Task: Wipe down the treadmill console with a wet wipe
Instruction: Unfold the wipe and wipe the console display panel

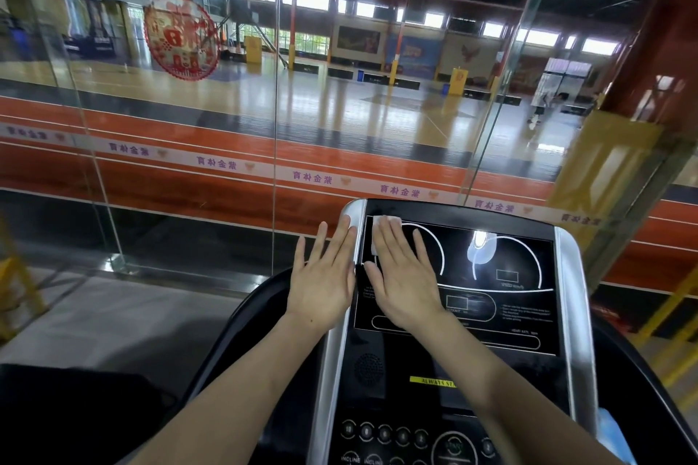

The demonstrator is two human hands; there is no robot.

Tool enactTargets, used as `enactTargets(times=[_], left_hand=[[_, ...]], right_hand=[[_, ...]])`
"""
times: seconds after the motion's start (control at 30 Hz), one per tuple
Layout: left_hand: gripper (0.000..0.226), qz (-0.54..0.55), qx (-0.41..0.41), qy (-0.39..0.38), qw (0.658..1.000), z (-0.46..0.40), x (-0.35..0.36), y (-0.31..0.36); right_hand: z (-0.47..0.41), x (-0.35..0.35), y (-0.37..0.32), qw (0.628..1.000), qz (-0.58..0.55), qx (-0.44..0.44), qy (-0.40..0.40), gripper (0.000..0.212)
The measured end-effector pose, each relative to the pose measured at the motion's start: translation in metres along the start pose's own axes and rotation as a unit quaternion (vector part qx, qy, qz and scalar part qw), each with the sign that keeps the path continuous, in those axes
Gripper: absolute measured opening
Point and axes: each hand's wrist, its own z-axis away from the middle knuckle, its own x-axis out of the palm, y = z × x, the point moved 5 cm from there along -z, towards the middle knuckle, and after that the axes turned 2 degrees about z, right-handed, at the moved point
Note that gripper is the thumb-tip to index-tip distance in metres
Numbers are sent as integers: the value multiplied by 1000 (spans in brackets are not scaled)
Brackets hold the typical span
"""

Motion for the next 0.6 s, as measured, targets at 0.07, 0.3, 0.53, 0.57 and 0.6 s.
enactTargets(times=[0.07, 0.3, 0.53, 0.57, 0.6], left_hand=[[62, -4, -1, 0, 1000, 0, 0, 0], [63, -14, 7, -6, 1000, 0, -1, 0], [63, -13, -1, -6, 1000, -1, -2, 2], [63, -13, -3, -6, 1000, -1, -2, 2], [63, -12, -5, -7, 1000, -1, -2, 2]], right_hand=[[-4, 2, -9, 1000, -9, -14, -12, 69], [7, -4, 19, 1000, 10, 12, -2, 66], [13, -9, 20, 995, 33, 74, 52, 63], [12, -10, 18, 994, 30, 81, 60, 62], [13, -10, 17, 994, 30, 85, 63, 63]])
